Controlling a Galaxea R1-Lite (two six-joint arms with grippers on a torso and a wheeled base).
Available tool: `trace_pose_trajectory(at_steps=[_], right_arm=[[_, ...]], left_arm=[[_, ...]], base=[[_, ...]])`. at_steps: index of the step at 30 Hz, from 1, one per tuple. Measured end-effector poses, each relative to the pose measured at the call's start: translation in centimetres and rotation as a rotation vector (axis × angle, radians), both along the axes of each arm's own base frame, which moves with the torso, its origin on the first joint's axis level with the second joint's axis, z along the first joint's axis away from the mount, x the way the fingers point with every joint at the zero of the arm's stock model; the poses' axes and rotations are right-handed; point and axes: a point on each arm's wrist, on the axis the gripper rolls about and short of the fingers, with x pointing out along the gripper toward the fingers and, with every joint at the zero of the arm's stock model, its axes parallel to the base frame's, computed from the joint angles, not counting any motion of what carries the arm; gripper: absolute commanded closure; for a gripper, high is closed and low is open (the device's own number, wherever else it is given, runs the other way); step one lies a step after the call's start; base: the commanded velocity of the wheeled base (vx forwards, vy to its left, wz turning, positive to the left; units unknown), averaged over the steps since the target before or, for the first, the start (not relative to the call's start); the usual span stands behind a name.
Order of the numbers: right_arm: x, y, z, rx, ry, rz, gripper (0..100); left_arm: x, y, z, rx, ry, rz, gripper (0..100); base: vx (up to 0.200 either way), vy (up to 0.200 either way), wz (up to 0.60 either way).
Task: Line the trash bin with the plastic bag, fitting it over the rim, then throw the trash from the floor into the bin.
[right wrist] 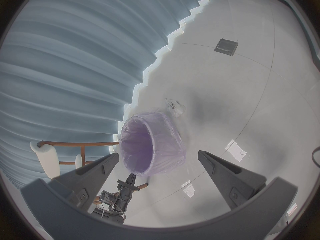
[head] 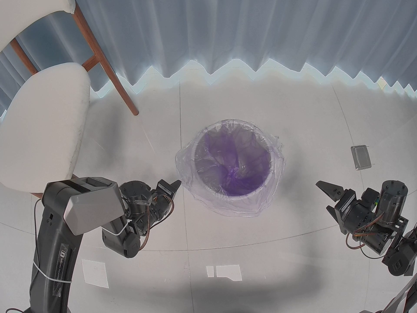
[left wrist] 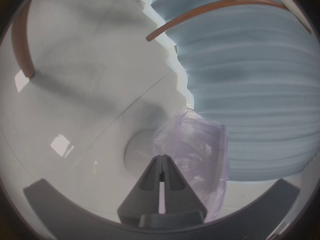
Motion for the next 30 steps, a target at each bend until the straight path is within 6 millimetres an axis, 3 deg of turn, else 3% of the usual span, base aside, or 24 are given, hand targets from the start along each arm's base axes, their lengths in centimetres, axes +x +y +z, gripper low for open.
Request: trace_pose_trajectory(at_steps=[8,9,18,30], right_arm=[[0.1,0.0,-0.2,-0.004,0.006,0.000,0],[0.1,0.0,-0.2,-0.004,0.006,0.000,0],[0.1,0.0,-0.5,-0.008,0.018,-0.004,0],[0.1,0.0,-0.6,-0.009,0.028,-0.004,0]], left_arm=[[-0.1,0.7,-1.5,0.067,0.007,0.009,100],[-0.2,0.7,-1.4,0.056,0.015,0.010,0],[-1.9,1.1,0.0,-0.059,0.100,0.014,0],[1.1,-0.2,1.6,-0.171,0.110,-0.066,0]], base=[[0.000,0.000,0.00],[0.000,0.000,0.00],[0.000,0.000,0.00],[0.000,0.000,0.00]])
